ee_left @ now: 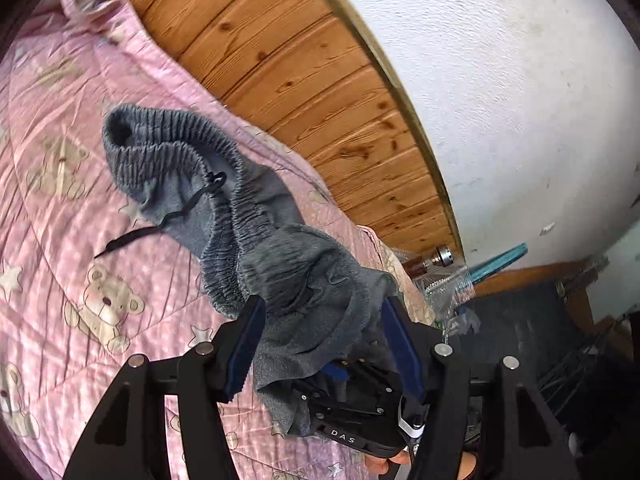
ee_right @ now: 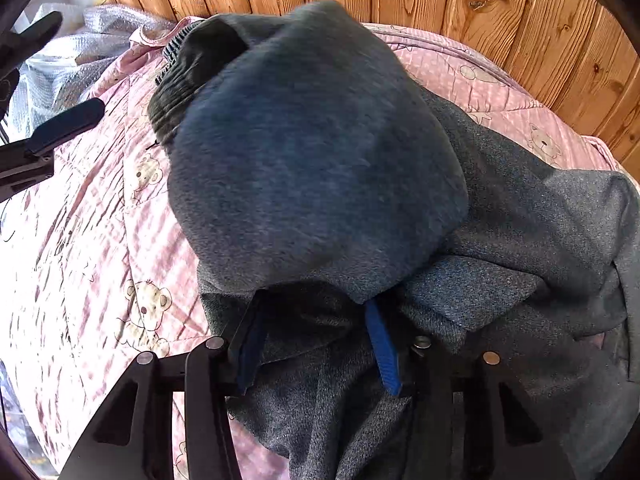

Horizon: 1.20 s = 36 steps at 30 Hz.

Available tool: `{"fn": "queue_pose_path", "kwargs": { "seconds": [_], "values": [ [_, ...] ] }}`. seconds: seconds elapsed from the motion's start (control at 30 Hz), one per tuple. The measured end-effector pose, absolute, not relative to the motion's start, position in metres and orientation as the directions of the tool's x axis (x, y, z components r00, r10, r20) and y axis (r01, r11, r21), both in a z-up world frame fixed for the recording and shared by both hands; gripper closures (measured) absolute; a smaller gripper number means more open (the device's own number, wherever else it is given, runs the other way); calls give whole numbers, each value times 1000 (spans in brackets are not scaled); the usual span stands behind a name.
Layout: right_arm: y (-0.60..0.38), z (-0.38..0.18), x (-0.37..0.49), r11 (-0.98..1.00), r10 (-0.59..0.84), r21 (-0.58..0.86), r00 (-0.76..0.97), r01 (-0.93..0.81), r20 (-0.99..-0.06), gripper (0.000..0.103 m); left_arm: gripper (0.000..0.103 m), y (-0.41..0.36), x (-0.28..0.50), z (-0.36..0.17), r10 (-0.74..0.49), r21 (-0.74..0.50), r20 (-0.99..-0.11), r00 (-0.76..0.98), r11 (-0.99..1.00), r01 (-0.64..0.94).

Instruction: Fold clothes

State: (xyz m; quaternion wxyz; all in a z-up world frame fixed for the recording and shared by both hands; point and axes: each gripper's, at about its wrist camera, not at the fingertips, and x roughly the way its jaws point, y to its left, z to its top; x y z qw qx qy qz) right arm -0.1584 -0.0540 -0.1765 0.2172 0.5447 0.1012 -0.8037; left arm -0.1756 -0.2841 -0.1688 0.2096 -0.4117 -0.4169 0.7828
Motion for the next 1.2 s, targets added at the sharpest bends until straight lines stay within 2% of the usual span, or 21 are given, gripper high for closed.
{"fn": "queue_pose_path", "kwargs": {
  "seconds": [0.13,0.33,0.37,0.47,0.5,0.53,0.57,0.6,0.73,0.87,0.93,0.97,1.0,1.03,1.07,1.2],
  "values": [
    [-56,-177,-155,-881,-229,58,-315,470,-921,54,37,-273,-183,-182,704,-886,-415,-576,-457,79],
    [-46,-169,-142,-887,-230,57,-332,459,-915,54,30,-280,-170,-221,689,-952,-286,-666,-127,277],
    [-45,-168,-139,-888,-231,56,-336,456,-913,54,27,-279,-170,-225,681,-950,-283,-676,-102,296],
    [-36,-161,-130,-894,-238,65,-348,444,-907,54,27,-279,-185,-232,664,-927,-352,-659,-154,341],
    [-29,-156,-124,-899,-243,74,-351,433,-904,54,30,-279,-190,-234,658,-919,-376,-652,-173,355],
    [-21,-150,-119,-904,-247,82,-355,421,-902,54,40,-279,-196,-236,651,-909,-400,-645,-192,369],
    [-9,-146,-112,-911,-248,90,-359,404,-900,54,83,-281,-197,-229,650,-908,-412,-639,-231,351],
    [4,-142,-105,-917,-248,98,-363,386,-898,54,102,-282,-198,-221,648,-905,-423,-633,-272,325],
    [77,-124,-78,-961,-210,117,-386,251,-898,53,103,-299,-196,-185,627,-887,-447,-638,-406,222],
    [186,-125,-58,-972,-188,229,-396,-58,-899,46,103,-347,-170,-148,575,-886,-408,-709,-436,156],
    [211,-130,-53,-954,-193,268,-407,-134,-893,45,102,-351,-168,-154,606,-890,-425,-672,-416,188],
    [223,-132,-51,-943,-196,286,-413,-168,-889,45,98,-344,-167,-160,614,-884,-446,-652,-417,212],
    [235,-134,-49,-931,-198,304,-419,-202,-886,44,75,-336,-166,-167,619,-876,-469,-630,-421,238],
    [246,-136,-46,-917,-200,322,-426,-236,-882,44,57,-325,-167,-173,618,-869,-485,-619,-417,265],
    [258,-138,-44,-901,-202,339,-432,-269,-879,44,29,-314,-168,-178,613,-868,-491,-619,-402,291],
    [304,-147,-35,-824,-205,405,-458,-395,-865,44,20,-272,-178,-192,610,-847,-530,-589,-351,398]
  ]
}}
